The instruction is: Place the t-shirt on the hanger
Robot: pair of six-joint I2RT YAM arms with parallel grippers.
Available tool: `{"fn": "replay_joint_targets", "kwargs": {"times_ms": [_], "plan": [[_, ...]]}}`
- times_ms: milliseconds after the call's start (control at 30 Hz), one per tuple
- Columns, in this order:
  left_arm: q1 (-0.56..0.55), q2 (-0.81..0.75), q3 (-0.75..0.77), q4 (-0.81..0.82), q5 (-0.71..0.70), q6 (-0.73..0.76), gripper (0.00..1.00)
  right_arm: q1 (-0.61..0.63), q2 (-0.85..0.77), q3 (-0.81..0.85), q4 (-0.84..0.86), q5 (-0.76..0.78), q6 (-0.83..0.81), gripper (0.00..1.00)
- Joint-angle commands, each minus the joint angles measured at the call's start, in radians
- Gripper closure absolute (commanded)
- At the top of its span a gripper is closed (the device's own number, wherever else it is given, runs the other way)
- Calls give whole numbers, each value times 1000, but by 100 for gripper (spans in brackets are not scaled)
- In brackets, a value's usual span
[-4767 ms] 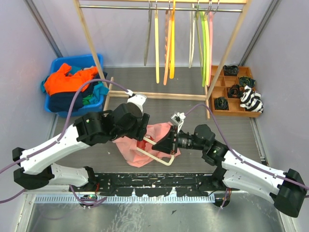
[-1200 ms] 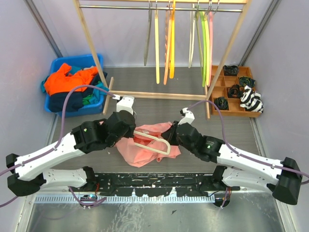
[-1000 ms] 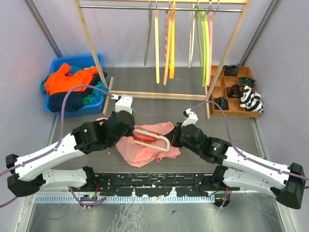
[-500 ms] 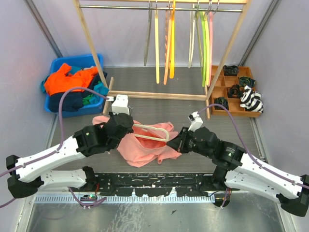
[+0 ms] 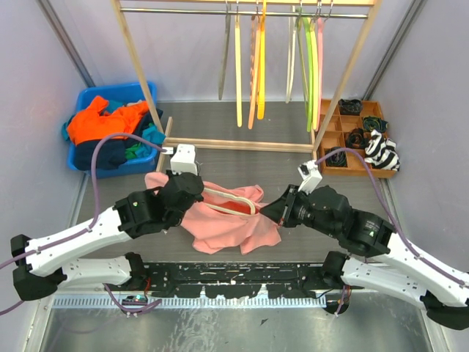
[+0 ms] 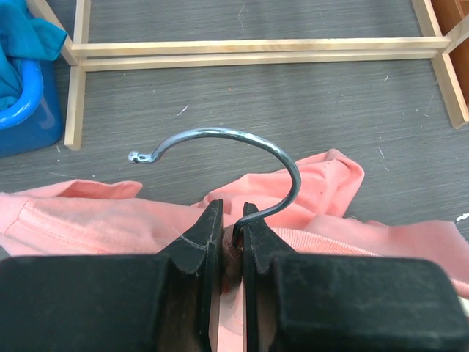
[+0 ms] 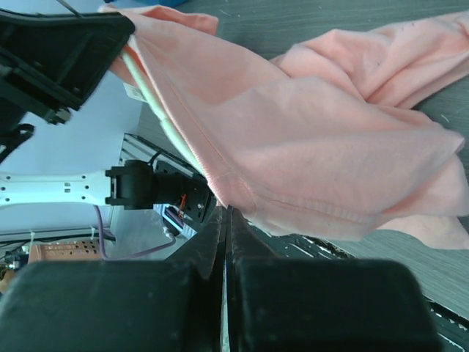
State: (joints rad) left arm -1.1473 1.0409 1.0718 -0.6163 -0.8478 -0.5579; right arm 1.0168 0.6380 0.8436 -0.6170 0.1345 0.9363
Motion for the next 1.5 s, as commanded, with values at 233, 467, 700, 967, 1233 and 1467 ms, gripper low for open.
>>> {"fn": "replay_joint_targets", "kwargs": {"times_ms": [233, 467, 700, 967, 1233, 1467], "plan": [[5, 83, 67, -11, -115, 6, 100, 1, 171, 315, -30, 6, -123, 99], [6, 100, 127, -17, -111, 2, 100, 1, 309, 402, 6, -71, -161, 99], [6, 102, 163, -34, -61, 4, 100, 1, 427, 428, 39, -135, -208, 99], [6, 61, 139, -63, -28, -24, 100, 12, 513, 463, 40, -220, -268, 80], [5, 39, 115, -101, -3, -39, 100, 64, 520, 558, -32, -224, -317, 60], [5, -2, 89, -146, 22, -46, 100, 66, 445, 587, -166, -164, -371, 60]]}}
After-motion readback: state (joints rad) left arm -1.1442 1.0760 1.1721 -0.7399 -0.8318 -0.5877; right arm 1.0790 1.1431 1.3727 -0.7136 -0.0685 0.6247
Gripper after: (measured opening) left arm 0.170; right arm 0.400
